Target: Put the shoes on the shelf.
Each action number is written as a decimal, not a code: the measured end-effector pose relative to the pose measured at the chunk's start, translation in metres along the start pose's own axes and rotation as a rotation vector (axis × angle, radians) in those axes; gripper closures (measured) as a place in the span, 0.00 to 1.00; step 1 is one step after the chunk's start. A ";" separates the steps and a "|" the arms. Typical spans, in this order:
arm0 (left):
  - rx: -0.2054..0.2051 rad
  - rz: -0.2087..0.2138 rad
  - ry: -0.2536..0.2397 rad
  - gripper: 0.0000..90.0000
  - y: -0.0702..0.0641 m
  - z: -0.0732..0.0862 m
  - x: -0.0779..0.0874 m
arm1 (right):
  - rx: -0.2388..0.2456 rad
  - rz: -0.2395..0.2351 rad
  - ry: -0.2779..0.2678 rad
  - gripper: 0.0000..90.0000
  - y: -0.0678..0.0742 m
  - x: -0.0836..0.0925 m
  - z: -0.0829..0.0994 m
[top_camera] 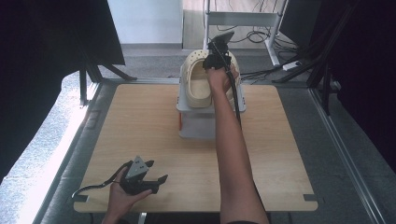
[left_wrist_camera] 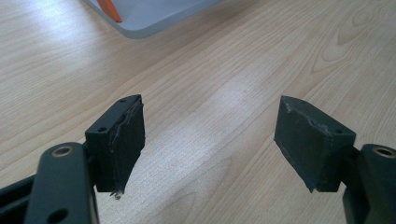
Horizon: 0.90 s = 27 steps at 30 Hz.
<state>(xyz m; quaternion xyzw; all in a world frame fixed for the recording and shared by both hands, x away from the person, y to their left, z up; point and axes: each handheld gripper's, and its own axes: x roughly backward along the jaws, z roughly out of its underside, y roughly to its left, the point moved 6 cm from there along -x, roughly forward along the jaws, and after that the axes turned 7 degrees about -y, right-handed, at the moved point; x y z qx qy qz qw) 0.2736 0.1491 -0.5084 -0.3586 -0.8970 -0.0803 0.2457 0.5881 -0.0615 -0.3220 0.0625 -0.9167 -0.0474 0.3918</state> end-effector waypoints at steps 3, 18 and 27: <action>0.000 0.002 0.001 0.28 0.000 0.000 0.000 | -0.019 0.015 -0.008 0.71 -0.002 -0.003 0.001; -0.003 0.002 0.009 0.28 -0.001 0.001 -0.002 | -0.006 -0.030 -0.020 0.53 -0.003 -0.010 0.007; -0.004 -0.005 0.008 0.28 0.001 0.000 0.000 | 0.097 -0.093 -0.037 0.37 0.001 0.006 0.013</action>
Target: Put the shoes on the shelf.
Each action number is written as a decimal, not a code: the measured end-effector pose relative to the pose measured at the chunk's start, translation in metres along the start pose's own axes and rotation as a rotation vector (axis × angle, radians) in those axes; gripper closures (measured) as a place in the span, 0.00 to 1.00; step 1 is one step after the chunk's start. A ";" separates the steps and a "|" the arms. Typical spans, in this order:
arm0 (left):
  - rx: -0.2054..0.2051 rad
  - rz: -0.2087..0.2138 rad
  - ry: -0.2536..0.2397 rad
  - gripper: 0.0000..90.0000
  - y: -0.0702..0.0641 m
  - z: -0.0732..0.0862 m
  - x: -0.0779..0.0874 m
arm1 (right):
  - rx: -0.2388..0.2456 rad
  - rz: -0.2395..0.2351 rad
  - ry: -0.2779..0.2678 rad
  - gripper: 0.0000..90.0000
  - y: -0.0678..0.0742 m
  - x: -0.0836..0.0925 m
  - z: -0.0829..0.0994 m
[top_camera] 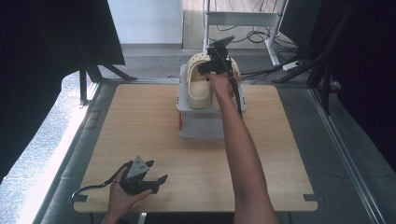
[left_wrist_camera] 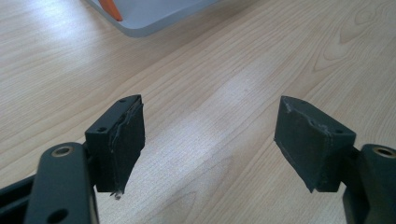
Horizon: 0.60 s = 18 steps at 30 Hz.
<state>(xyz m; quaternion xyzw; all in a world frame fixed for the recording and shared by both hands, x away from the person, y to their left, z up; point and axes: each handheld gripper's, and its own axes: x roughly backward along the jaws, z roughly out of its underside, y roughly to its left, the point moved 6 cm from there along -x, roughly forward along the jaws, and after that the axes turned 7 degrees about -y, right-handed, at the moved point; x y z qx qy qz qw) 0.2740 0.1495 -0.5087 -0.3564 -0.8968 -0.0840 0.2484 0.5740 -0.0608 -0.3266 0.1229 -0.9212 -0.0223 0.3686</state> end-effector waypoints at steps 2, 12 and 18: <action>0.004 -0.003 0.000 0.28 0.000 0.000 0.000 | 0.042 -0.017 -0.027 0.37 -0.002 0.006 0.002; 0.008 -0.009 0.010 0.28 0.001 0.000 -0.004 | 0.185 -0.190 -0.084 0.40 -0.010 0.040 0.018; 0.002 -0.017 0.013 0.28 0.001 0.001 -0.004 | 0.275 -0.281 -0.089 0.44 -0.012 0.056 0.029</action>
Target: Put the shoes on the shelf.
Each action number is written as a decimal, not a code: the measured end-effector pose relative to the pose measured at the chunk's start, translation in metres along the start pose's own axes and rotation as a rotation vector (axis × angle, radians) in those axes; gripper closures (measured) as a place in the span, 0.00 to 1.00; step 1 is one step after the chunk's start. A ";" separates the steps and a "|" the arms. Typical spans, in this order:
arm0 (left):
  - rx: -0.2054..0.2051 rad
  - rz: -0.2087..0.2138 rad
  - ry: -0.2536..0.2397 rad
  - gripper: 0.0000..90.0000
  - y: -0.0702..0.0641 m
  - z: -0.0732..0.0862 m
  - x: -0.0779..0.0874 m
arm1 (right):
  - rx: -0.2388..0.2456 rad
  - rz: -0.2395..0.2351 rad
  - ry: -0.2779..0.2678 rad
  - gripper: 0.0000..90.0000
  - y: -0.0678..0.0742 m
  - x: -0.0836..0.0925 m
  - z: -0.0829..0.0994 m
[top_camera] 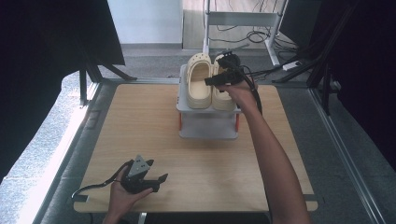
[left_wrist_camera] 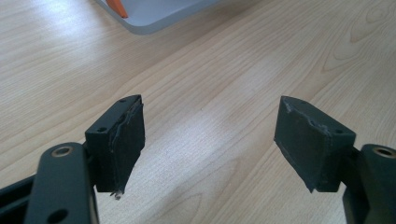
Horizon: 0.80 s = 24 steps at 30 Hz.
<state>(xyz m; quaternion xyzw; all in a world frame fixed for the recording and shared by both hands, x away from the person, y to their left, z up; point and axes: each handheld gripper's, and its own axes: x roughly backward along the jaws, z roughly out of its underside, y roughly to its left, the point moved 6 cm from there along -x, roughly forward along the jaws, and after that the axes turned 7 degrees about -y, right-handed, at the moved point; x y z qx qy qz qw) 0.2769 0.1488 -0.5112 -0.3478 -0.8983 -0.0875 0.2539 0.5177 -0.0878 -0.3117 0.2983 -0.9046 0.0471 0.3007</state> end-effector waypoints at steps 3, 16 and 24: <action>0.000 0.004 -0.002 0.28 -0.002 0.001 0.000 | 0.027 -0.029 -0.002 0.46 0.005 0.007 0.006; 0.007 0.014 -0.014 0.28 -0.004 0.000 0.002 | 0.093 -0.157 -0.069 0.47 0.018 0.047 0.051; 0.005 0.009 -0.013 0.28 -0.003 0.000 0.002 | 0.118 -0.231 -0.107 0.48 0.017 0.062 0.092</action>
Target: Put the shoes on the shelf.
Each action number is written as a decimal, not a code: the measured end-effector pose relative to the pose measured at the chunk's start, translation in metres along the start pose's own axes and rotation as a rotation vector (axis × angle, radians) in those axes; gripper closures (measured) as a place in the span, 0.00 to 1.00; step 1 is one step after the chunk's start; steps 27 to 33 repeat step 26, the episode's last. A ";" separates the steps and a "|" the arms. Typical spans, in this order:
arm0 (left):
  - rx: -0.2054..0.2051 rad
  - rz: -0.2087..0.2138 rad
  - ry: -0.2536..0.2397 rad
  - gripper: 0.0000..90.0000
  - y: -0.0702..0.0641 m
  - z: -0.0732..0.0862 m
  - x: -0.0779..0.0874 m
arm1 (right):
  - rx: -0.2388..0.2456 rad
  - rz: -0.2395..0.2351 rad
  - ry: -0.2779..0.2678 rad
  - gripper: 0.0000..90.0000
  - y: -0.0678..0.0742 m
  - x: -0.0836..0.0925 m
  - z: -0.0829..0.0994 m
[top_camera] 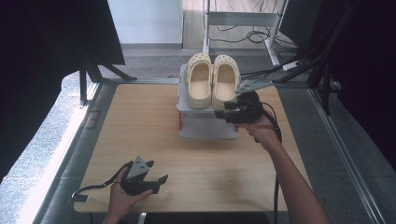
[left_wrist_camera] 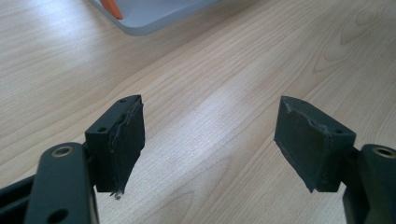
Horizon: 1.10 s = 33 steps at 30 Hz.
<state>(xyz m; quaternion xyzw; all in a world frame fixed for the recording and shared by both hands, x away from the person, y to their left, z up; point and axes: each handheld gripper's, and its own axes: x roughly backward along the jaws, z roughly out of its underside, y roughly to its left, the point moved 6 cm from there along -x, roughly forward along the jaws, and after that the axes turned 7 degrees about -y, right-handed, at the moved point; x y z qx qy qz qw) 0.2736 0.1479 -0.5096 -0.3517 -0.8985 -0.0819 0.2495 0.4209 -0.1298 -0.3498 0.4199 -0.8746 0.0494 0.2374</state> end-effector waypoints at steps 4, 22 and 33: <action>-0.001 0.000 0.005 0.28 0.000 0.001 -0.001 | 0.004 -0.024 -0.012 0.48 0.003 0.007 0.023; 0.003 -0.001 0.011 0.28 -0.001 0.002 -0.003 | -0.033 -0.043 0.017 0.48 0.003 -0.001 0.102; 0.000 -0.006 0.013 0.28 0.000 0.002 -0.004 | -0.034 -0.043 0.014 0.47 0.003 -0.003 0.107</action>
